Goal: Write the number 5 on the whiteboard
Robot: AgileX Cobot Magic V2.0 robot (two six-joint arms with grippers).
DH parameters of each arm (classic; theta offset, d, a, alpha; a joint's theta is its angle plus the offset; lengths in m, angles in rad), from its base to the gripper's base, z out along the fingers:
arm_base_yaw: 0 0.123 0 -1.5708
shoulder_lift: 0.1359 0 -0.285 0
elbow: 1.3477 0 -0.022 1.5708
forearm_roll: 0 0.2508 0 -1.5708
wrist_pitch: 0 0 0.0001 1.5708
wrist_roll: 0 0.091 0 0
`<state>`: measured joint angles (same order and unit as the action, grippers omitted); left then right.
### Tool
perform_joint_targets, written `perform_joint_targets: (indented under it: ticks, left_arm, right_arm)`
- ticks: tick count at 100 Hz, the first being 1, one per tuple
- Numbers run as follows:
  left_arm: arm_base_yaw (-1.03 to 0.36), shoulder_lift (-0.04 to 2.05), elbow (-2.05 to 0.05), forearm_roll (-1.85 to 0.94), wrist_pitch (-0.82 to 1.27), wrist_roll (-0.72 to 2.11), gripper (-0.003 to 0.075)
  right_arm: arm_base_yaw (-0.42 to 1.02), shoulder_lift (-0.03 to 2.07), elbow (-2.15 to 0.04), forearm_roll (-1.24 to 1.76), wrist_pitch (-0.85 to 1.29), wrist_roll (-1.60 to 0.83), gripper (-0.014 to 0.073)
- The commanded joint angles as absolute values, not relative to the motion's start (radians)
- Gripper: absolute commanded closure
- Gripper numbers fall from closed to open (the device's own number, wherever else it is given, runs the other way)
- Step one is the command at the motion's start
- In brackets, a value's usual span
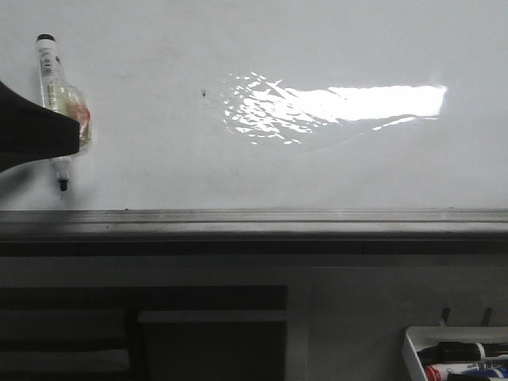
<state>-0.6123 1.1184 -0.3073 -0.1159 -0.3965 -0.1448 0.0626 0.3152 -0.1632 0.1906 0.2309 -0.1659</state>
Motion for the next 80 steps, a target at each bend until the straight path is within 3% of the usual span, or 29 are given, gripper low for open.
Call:
perform_joint_targets:
  ticks: [1, 13, 20, 25, 38, 60, 80]
  left_arm:
    - [-0.620, 1.166, -0.354, -0.170, -0.504, -0.155, 0.0364]
    - [-0.620, 1.238, -0.360, -0.232, -0.520, -0.155, 0.0368]
    - [-0.620, 1.266, -0.360, -0.240, -0.518, -0.155, 0.0409]
    - [-0.620, 1.280, -0.360, -0.245, -0.514, -0.155, 0.0474]
    - [-0.620, 1.288, -0.360, -0.243, -0.514, -0.155, 0.0740]
    - [-0.623, 1.278, -0.360, -0.147, -0.513, -0.155, 0.0741]
    - [-0.637, 1.182, -0.360, 0.348, -0.544, -0.155, 0.0741]
  right_arm:
    - [0.071, 0.330, -0.199, 0.183, 0.145, -0.178, 0.0655]
    - [0.071, 0.330, -0.199, 0.183, 0.140, -0.178, 0.0655]
    - [0.071, 0.330, -0.199, 0.191, 0.140, -0.178, 0.0655]
    - [0.077, 0.330, -0.199, 0.194, 0.144, -0.178, 0.0655]
    - [0.140, 0.332, -0.216, 0.194, 0.187, -0.178, 0.0655]
    - [0.407, 0.411, -0.266, 0.180, 0.213, -0.179, 0.0655]
    - [0.610, 0.610, -0.441, 0.182, 0.283, -0.179, 0.0636]
